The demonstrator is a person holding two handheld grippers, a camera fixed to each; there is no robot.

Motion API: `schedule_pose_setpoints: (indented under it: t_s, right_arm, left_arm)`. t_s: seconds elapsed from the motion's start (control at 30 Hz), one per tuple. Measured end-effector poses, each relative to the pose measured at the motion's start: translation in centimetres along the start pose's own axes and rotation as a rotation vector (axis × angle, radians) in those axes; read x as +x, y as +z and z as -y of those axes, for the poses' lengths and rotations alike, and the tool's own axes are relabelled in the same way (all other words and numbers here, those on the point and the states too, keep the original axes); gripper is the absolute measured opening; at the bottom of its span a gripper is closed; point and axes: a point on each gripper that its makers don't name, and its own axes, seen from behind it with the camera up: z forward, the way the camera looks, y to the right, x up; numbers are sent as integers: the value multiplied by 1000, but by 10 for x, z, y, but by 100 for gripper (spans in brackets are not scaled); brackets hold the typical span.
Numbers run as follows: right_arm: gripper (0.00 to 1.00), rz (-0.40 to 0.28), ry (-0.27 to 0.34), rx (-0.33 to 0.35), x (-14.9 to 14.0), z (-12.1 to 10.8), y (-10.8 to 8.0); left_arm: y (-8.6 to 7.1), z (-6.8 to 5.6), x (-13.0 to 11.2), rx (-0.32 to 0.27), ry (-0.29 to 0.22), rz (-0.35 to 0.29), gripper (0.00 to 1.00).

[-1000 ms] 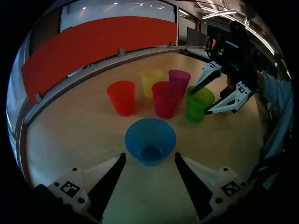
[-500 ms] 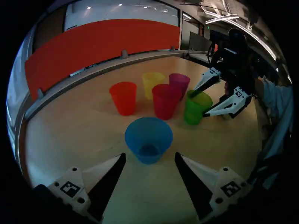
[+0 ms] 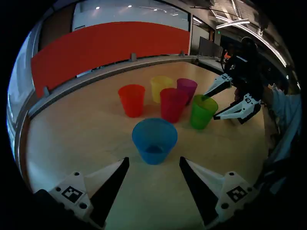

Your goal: Pour water

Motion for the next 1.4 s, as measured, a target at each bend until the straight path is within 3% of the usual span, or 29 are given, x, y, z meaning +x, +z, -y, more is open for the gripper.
schedule_pose_setpoints:
  t_s: [0.67,1.1,1.4]
  right_arm:
    - [100,-75,86,-123,-3,-17,-54]
    - [100,-163,125,-242,5,-32,-93]
    - [100,-278,149,-383,27,-54,-118]
  left_arm:
    - [-42,9,1,117,-49,-106,97]
    - [-69,25,10,241,-121,-254,98]
    - [-89,28,33,324,-121,-375,98]
